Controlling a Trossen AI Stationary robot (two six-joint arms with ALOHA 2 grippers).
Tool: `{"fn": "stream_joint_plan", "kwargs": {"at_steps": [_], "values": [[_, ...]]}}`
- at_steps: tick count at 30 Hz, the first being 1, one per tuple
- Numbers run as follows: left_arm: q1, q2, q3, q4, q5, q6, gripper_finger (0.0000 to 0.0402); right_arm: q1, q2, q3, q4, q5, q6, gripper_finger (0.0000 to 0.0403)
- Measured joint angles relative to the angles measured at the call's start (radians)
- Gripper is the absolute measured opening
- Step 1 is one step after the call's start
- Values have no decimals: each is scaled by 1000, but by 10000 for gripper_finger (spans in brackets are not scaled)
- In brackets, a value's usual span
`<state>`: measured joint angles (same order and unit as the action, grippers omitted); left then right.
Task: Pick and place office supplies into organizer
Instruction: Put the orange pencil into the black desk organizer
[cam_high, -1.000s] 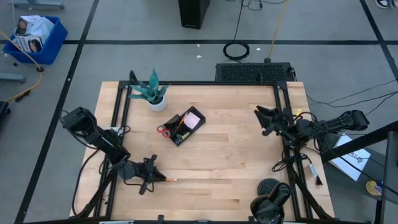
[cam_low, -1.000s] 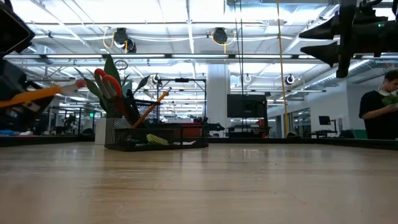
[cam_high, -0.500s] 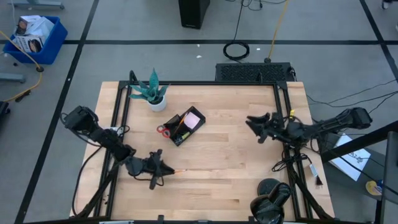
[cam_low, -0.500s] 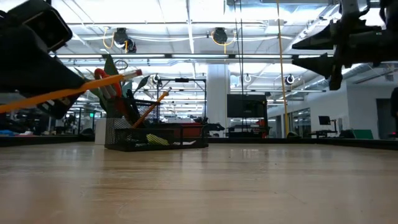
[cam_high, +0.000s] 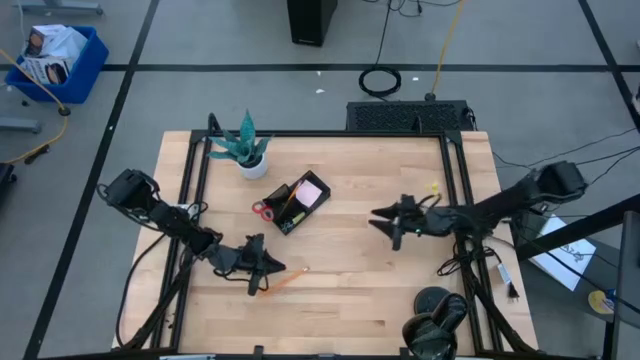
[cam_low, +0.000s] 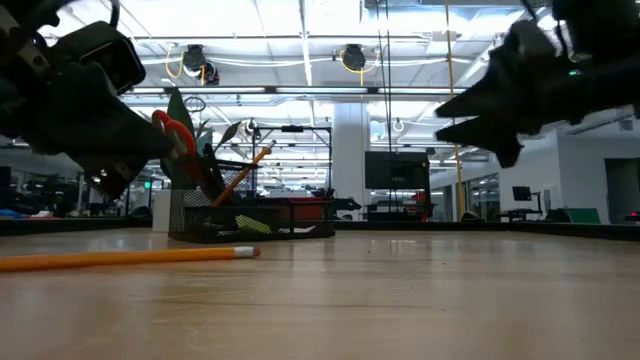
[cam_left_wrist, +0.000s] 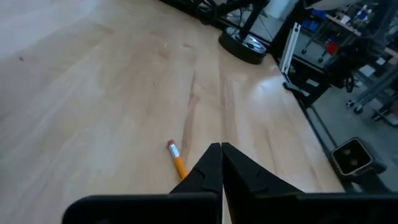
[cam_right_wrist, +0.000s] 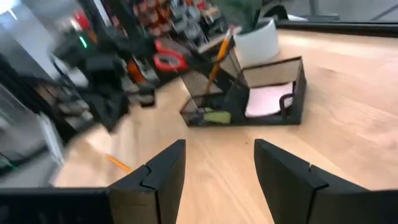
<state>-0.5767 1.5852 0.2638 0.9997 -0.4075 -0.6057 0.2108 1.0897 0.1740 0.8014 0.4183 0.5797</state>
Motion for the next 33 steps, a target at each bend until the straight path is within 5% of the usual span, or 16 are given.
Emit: {"fn": "stream_joint_plan", "kwargs": {"at_steps": [8, 12, 18, 23, 29, 33], "values": [[-8, 0, 1, -6, 87, -105, 49, -1, 347, 223, 63, -83, -249, 183], [-124, 0, 80, -170, -7, 1, 56, -10, 444, 265, 59, -77, -330, 183], [-218, 0, 231, -431, -169, -11, 58, -36, 483, 263, 65, -77, -298, 183], [-223, 1, 250, -517, -165, -29, 58, -40, 483, 257, 92, -79, -297, 183], [-188, 0, 239, -610, -151, -292, 58, -40, 483, 258, 113, -79, -308, 183], [-213, 1, 239, -631, -159, -316, 58, -39, 483, 258, 106, -80, -308, 183]]}}
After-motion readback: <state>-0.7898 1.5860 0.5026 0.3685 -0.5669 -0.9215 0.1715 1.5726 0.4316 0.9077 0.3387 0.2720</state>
